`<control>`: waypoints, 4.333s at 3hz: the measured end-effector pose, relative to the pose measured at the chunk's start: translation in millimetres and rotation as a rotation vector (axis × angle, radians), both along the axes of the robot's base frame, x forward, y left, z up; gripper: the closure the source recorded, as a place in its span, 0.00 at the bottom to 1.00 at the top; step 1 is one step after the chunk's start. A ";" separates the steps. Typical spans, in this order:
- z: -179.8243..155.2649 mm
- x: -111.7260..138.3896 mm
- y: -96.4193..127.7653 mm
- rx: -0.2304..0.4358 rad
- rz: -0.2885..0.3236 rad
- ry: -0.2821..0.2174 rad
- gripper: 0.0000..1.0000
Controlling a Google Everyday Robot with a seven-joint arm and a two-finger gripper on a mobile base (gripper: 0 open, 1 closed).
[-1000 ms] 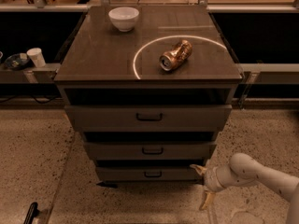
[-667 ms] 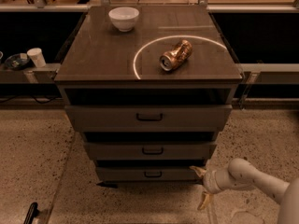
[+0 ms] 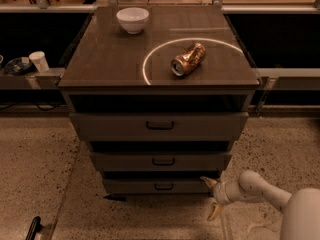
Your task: Open bottom drawer
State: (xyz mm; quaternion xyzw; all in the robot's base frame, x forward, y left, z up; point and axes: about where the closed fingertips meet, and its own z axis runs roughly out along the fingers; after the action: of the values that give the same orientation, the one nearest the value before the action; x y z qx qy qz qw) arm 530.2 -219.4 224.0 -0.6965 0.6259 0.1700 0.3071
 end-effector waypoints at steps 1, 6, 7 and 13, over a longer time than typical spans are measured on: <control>-18.4 12.4 -3.0 -0.007 -0.013 -0.009 0.00; -32.1 22.8 14.1 -0.030 0.008 0.035 0.13; -19.1 -5.1 23.7 -0.046 0.081 0.085 0.13; -45.3 16.9 51.9 -0.056 0.030 0.087 0.06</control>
Offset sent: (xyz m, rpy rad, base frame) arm 0.0427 -0.0079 -0.0329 -0.0393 -0.0433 -0.0242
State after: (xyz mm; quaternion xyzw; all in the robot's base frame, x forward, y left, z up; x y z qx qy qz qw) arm 547.1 -167.5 178.8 -0.7062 0.6325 0.1870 0.2574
